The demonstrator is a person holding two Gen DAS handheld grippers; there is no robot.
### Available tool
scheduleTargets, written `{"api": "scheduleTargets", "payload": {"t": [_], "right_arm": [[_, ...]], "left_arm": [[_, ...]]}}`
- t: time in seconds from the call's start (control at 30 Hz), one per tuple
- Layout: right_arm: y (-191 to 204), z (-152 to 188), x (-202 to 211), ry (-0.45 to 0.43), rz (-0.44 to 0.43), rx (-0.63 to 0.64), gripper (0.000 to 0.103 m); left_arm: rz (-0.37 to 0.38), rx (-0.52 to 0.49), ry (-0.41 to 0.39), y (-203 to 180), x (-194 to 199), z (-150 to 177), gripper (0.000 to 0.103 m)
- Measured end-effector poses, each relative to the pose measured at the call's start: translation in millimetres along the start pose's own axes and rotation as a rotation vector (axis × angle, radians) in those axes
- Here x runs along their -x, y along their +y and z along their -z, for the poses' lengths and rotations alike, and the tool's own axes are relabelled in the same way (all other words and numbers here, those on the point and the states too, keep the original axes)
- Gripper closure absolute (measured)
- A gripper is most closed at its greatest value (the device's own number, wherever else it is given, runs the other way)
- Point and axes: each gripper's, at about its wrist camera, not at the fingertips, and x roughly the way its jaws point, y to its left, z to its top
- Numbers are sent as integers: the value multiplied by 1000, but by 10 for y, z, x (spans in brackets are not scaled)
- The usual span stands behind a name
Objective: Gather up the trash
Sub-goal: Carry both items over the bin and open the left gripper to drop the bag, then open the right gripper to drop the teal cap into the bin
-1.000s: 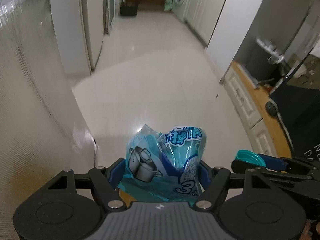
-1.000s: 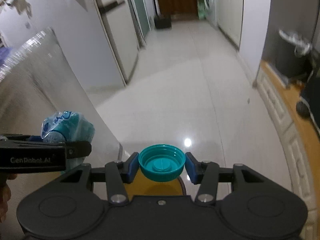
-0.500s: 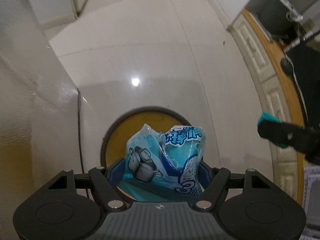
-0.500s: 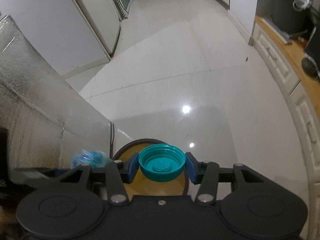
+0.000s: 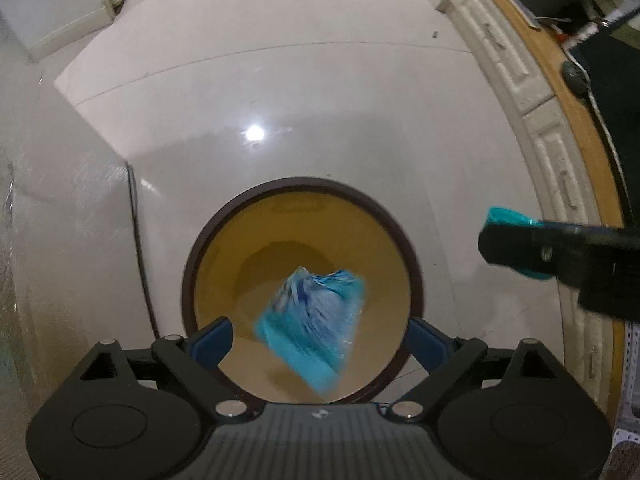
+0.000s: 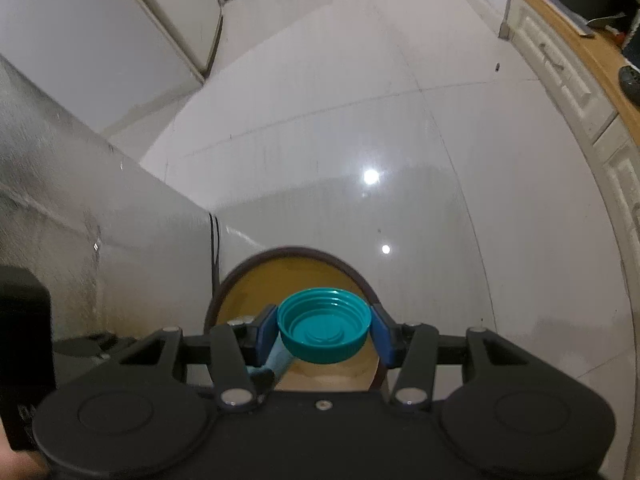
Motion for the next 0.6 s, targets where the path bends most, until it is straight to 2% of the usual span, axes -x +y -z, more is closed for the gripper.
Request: {"api": "scheduleTargets", "payload": {"t": [0.33,0.6], "right_arm": [[297,62,-399,107,7,91,53],[315,71,-553,147,-27,66,52]], "left_arm": [[-64,67,33,361,-46,41,5],[-76,59,71,436,-90,56,2]]}}
